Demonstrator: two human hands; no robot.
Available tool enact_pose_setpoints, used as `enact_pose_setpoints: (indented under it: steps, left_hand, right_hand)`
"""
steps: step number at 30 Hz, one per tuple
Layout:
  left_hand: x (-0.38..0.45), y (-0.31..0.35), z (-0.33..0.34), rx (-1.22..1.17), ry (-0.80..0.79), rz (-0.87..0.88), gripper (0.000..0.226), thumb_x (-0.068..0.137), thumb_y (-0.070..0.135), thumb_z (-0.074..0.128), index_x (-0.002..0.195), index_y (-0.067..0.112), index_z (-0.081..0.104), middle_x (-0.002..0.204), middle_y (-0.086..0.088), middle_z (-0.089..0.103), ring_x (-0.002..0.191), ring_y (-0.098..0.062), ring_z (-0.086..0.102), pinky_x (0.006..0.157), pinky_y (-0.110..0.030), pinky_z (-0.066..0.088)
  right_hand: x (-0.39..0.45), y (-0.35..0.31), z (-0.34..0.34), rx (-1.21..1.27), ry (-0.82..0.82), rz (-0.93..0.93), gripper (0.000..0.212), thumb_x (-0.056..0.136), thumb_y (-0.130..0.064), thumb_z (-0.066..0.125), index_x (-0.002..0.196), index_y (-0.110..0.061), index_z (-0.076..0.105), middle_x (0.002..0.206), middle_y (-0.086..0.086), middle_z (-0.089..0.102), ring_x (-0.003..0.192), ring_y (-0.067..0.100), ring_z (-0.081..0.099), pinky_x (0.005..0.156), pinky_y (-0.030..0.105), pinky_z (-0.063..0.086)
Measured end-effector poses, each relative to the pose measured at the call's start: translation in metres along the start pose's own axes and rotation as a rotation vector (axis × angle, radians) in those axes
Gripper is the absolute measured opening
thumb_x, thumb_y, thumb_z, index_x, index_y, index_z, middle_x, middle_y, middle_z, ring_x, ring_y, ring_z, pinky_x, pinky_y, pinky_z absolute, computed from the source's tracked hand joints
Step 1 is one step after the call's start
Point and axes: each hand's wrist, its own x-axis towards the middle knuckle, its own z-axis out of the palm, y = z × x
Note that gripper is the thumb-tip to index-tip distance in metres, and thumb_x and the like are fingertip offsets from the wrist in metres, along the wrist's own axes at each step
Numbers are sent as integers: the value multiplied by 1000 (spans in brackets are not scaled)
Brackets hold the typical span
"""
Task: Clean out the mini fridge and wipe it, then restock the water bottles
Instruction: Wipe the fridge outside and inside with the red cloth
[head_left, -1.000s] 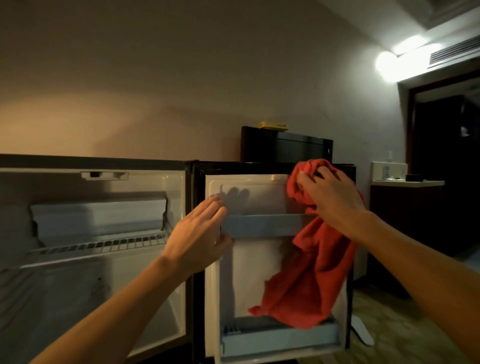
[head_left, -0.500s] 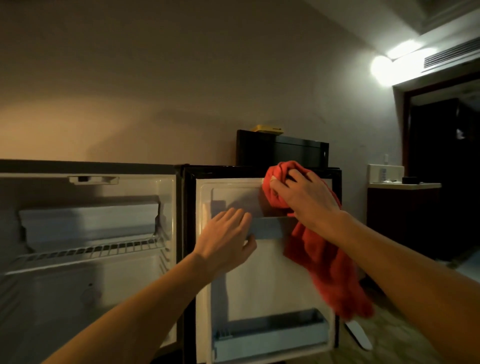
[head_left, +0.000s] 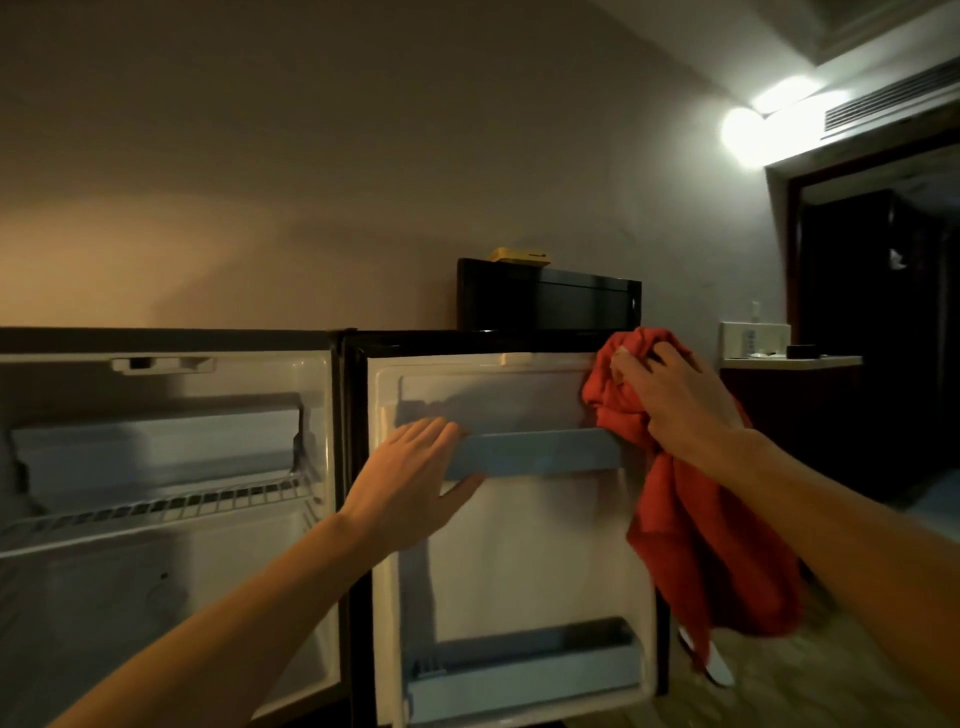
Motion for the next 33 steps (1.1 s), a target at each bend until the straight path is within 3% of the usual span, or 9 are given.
enact_pose_setpoints:
  steps: [5,9,12,16,19,23,28,33]
  left_hand:
    - [7,17,-2,24,7,82,43,92,52,49,117,19,58,115,1,64,107,-17,60,98,-33,48]
    - [35,61,11,28,23,146,37,89,43,53,112,15,63,104,-1,66,96,-21,62,87,-33,49]
    - [55,82,25,-94,3,59,34,90,37,46,101,10,65,97,-7,62,92,-28,58,82,-39,44]
    - [60,86,35,-268,44,-109,13,94,18,57,90,8,64,92,-10,62,90,-31,55,80,-41,39]
    - [58,84,34,-304,71,-108,10,93,15,61,87,9,64,89,-9,62,87,-29,55,77,-36,37]
    - [56,84,33,-321,57,-117,9,95,16,60,89,10,64,92,-7,61,89,-25,55,79,-35,39]
    - [55,88,30,-348,79,-122,7,94,13,61,89,11,65,92,-6,61,87,-24,55,77,-33,39]
    - [49,89,28,-338,122,-111,5,93,13,64,91,10,67,90,-4,61,83,-21,53,74,-30,39]
  right_hand:
    - [-7,-3,-4,30,114,-101,70,74,-15,73,139,-16,45,127,7,59,120,27,45,99,42,41]
    - [-9,-4,-7,29,95,-116,76,79,-20,72,145,-19,34,139,7,50,131,26,38,112,43,34]
    - [-12,2,-6,13,87,-105,80,78,-18,73,146,-20,31,141,6,47,132,25,36,113,43,33]
    - [-7,9,-11,27,103,-151,66,85,-26,65,144,-20,36,140,6,49,133,25,35,112,42,31]
    - [-5,16,-14,41,128,-155,57,88,-26,60,141,-21,39,139,5,50,132,24,35,109,41,34]
    - [-24,39,-11,37,48,-8,73,88,-15,64,150,-21,25,148,7,37,139,26,28,114,37,27]
    - [-45,57,-5,116,-14,85,71,86,-16,67,145,-22,28,146,8,38,136,27,33,112,38,30]
    - [-38,55,6,123,83,47,78,79,-22,77,144,-19,34,145,12,41,133,31,37,108,44,36]
